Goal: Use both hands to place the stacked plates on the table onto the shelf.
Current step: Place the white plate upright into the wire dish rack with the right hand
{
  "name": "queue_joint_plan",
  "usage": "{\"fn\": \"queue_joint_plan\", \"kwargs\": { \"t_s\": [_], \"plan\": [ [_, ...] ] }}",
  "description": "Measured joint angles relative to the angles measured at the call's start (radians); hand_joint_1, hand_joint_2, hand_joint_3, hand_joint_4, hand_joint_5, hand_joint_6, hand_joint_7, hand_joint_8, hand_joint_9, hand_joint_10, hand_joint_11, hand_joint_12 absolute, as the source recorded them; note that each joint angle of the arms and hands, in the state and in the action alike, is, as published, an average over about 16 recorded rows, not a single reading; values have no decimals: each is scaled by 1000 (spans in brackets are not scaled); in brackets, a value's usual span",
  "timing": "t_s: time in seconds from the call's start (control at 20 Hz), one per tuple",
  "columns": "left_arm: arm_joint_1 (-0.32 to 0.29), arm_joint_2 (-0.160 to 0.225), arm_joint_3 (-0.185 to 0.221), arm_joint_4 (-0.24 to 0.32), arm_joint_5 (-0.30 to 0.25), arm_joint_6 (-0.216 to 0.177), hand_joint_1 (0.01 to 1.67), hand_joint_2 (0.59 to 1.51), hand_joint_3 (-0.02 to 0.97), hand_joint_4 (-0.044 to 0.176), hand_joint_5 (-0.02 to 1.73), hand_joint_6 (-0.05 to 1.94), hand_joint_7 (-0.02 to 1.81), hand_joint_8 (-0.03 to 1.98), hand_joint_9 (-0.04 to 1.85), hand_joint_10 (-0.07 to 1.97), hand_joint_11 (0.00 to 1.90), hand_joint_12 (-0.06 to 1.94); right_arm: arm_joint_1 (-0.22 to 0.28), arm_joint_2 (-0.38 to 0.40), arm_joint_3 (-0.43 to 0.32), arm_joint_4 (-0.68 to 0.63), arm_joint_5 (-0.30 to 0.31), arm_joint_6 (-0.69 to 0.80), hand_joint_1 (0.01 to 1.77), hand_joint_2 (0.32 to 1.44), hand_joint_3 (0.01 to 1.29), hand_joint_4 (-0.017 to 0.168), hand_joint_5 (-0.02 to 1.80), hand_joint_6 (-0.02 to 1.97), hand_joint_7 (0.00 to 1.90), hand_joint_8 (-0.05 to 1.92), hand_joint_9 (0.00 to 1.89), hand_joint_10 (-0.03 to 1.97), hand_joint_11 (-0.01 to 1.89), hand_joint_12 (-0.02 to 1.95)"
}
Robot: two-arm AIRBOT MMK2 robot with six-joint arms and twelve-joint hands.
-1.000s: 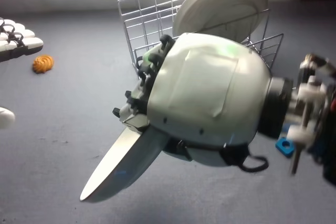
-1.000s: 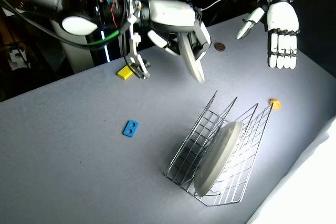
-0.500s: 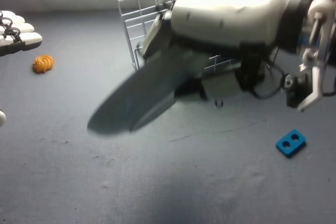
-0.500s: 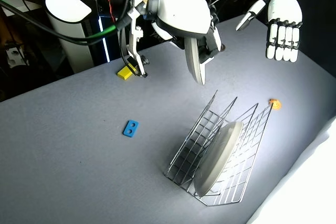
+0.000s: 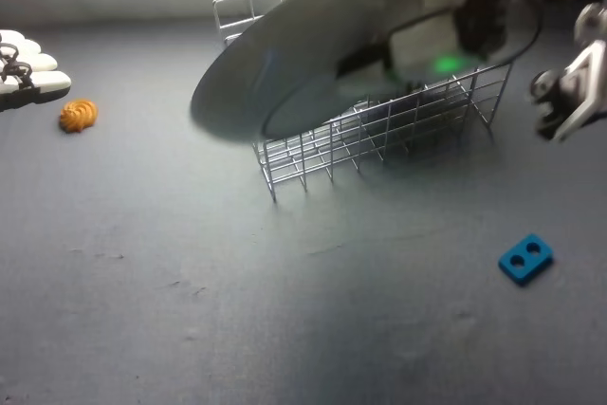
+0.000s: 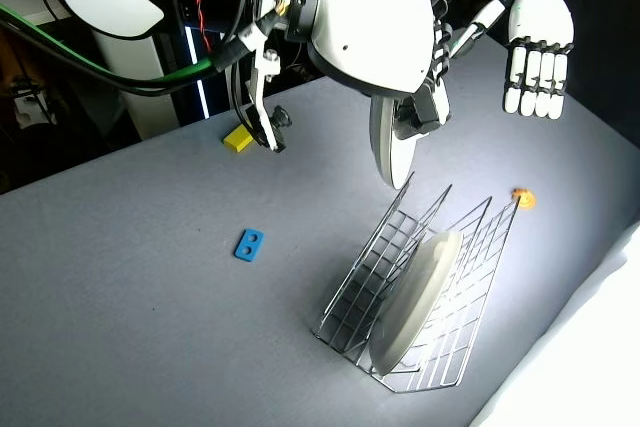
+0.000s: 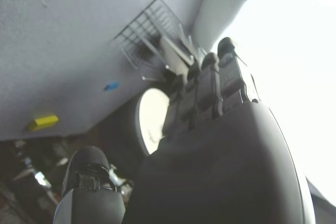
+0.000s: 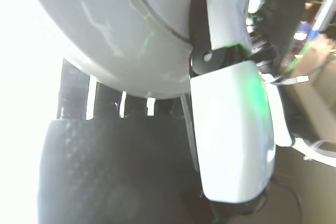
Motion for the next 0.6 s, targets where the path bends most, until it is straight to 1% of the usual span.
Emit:
{"fn": "queue_joint_plan", "kwargs": {
  "t_s": [0.25,0.6],
  "plan": [
    [16,0,20,35,-64,-13,15,1078,14,2,22,17,20,-13,19,-56,20,14,7,-7,46,35,-23,1,1211,1016,15,24,981,956,1075,847,1271,146,820,1127],
    [24,-3,61,121,-166,-34,15,1079,14,3,22,17,19,-12,18,-56,20,13,-8,-22,92,47,-35,-1,1211,1016,15,25,981,940,1079,837,1278,147,814,1142]
  ]
}}
